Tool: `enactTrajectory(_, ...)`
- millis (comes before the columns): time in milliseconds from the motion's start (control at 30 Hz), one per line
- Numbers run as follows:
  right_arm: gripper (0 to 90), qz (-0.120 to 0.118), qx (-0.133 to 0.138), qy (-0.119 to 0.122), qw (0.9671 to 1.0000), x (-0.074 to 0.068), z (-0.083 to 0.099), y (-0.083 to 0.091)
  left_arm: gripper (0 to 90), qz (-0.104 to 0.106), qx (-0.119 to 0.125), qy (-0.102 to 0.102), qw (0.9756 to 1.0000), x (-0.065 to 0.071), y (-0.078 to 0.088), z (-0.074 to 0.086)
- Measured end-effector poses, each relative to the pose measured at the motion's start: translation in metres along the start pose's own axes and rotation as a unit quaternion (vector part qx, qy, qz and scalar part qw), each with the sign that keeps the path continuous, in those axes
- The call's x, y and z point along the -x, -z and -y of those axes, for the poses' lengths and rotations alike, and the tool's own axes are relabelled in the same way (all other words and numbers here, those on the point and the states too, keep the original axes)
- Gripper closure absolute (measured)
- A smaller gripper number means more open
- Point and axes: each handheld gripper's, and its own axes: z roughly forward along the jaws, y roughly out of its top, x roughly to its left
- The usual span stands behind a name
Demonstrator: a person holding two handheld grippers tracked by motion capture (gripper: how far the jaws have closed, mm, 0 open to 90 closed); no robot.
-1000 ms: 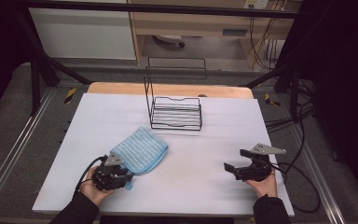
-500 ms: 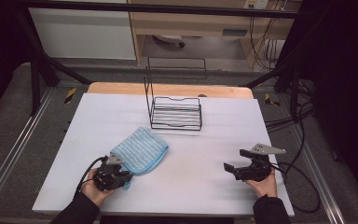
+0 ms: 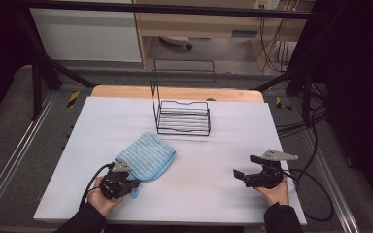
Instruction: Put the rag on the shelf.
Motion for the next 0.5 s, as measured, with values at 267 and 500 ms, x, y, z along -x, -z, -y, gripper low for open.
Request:
enactTrajectory(267, 1.5, 0.002, 0.0, 0.0, 1.0, 0.0, 0.0, 0.0, 71.4, 0.01, 0.005, 0.016, 0.9998, 0.002, 0.0, 0.003)
enactTrajectory(500, 1.5, 0.003, 0.004, 0.0, 1.0, 0.001, 0.0, 0.002, 72.4, -0.023, -0.007, 0.014, 0.9996, 0.008, 0.002, 0.009)
